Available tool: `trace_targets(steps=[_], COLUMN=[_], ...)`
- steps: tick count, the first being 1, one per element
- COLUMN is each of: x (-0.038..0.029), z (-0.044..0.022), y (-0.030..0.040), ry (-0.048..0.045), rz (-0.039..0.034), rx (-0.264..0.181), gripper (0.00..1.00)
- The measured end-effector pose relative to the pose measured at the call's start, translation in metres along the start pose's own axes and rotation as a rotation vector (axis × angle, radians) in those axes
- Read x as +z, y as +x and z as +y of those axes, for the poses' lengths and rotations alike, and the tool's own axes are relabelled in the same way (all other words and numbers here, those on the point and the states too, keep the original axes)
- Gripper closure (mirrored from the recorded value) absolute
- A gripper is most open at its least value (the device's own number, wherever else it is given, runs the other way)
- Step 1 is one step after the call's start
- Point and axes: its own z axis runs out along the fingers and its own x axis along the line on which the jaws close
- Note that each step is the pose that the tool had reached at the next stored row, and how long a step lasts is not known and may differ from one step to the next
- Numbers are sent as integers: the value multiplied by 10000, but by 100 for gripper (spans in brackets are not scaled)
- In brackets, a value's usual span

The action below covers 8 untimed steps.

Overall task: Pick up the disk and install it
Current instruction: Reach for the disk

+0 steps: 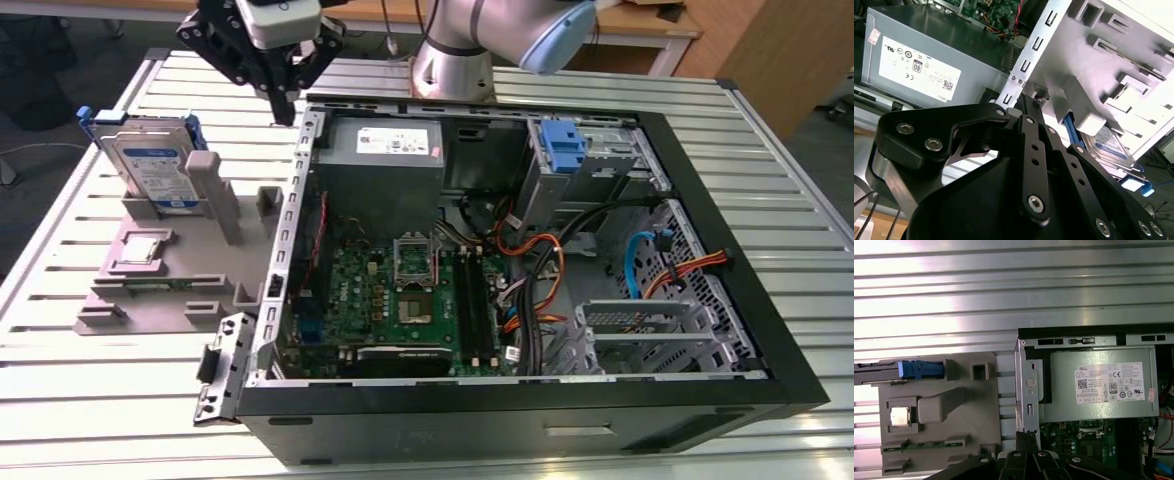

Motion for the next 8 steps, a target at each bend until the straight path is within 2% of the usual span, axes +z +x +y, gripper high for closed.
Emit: trace_targets(steps=[8], x=[8], z=[-8], y=[101], ry=[-1], rz=[-1], rx=[0], gripper=[90])
